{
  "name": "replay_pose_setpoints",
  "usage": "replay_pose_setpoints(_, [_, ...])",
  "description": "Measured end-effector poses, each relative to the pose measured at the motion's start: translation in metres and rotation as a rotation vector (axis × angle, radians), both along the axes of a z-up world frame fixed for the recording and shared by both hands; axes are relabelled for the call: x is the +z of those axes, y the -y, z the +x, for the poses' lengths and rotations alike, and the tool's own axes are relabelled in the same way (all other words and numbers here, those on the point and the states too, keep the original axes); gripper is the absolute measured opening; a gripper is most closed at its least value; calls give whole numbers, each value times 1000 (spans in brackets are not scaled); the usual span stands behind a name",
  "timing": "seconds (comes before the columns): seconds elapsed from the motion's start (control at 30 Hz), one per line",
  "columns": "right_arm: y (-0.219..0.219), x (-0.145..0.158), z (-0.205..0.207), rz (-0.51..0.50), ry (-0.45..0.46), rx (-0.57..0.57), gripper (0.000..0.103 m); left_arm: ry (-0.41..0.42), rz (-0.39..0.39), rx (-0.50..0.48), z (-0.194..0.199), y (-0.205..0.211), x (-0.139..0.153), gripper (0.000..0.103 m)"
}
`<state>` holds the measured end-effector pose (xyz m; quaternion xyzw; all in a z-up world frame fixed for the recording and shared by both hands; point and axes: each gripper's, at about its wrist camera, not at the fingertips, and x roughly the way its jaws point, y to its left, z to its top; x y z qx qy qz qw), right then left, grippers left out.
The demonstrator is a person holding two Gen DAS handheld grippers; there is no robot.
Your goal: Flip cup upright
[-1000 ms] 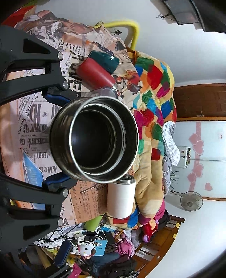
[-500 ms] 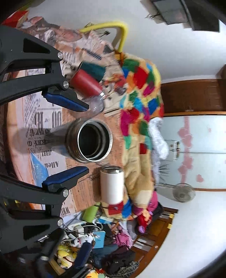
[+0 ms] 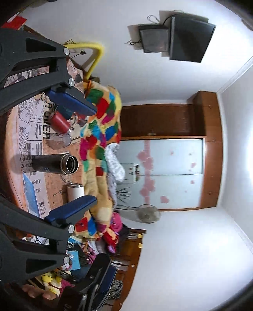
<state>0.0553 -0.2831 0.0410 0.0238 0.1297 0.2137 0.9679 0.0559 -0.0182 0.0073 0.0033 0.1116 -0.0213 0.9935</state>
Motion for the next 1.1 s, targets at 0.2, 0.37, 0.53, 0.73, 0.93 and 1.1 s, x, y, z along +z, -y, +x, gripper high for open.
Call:
replay_pose_setpoints(0.2, [-6,1,-19,21,27,-17,81,50,-20,17,-35,-4,2,90])
replay_pose_setpoints(0.37, [-12,-3,-30,-11,25,-30,90,56,-25,37,-47,-5,-1,96])
replay_pose_setpoints(0.53, [-13,-3,-40,-35,45,-53,103,80,-28,56,-60,-5,-3,100])
replay_pose_setpoints(0.73, [-10,-3,-47,-41,49,-51,103,84,-33,57,-63,-5,-3,101])
replay_pose_setpoints(0.93, [-10,-5,-48,-46,43,-50,103,84,-31,59,-66,-6,-3,101])
replay_pose_setpoints(1.1, [-10,-5,-49,-48,41,-46,103,77,-35,59,-63,-4,-6,101])
